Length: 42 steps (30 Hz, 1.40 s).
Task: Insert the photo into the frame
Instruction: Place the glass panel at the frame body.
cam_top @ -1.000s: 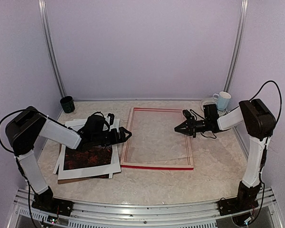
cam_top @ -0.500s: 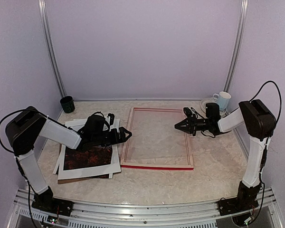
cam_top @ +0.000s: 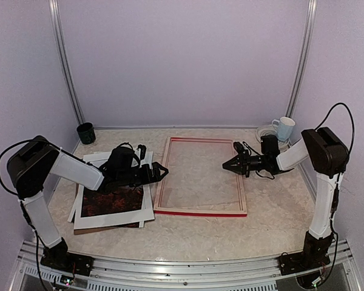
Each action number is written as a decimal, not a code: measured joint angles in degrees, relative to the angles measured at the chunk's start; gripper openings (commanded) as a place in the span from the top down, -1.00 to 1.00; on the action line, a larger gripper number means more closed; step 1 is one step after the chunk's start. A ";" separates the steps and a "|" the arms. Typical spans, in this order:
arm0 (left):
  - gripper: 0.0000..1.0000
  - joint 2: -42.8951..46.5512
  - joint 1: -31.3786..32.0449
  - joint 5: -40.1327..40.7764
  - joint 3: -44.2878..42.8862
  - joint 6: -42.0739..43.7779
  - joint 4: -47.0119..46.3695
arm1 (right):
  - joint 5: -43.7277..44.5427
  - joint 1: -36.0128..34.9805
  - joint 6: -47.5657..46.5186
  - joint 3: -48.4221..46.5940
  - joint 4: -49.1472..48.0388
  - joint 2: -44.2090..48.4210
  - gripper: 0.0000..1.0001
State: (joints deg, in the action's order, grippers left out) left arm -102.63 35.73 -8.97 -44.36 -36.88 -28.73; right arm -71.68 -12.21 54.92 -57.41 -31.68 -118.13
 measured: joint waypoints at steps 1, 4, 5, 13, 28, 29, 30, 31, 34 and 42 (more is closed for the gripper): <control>-0.98 0.00 0.00 -0.02 0.00 -0.02 0.00 | 0.09 0.00 -0.24 0.00 0.26 -0.28 0.86; -0.98 0.00 0.00 -0.02 0.00 -0.02 0.00 | 0.15 0.00 -0.66 0.00 0.79 -0.63 0.81; -0.98 0.00 0.00 -0.02 0.00 -0.02 -0.02 | 0.15 0.00 -0.85 -0.02 0.90 -0.68 0.81; -0.98 0.00 0.07 -0.04 0.00 -0.04 -0.11 | 0.15 0.00 -1.11 -0.09 1.25 -0.85 0.76; -0.98 -1.14 1.44 -0.22 -0.02 -0.11 -0.39 | 0.35 -0.37 0.15 -0.20 1.42 -0.85 0.68; -0.98 -1.20 1.53 -0.24 -0.04 -0.11 -0.39 | 0.35 -0.37 0.31 -0.20 1.36 -0.85 0.65; -0.98 -1.27 1.64 -0.24 -0.04 -0.11 -0.42 | 0.37 -0.37 0.48 -0.20 1.36 -0.85 0.63; -0.98 -1.33 1.73 -0.26 -0.04 -0.11 -0.42 | 0.37 -0.37 0.66 -0.20 1.36 -0.85 0.61; -0.98 -1.53 1.99 -0.39 -0.11 -0.11 -0.39 | 0.48 -0.39 0.90 -0.20 1.38 -0.85 0.59; -0.98 -2.14 2.54 -1.16 -0.85 -0.13 -0.44 | 0.90 -0.76 1.77 -0.20 0.92 -0.85 0.62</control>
State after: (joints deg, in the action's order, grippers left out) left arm -104.77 38.26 -10.13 -45.21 -37.01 -29.17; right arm -70.78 -12.97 56.69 -57.60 -30.76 -118.98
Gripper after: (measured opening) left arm 0.989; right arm 0.201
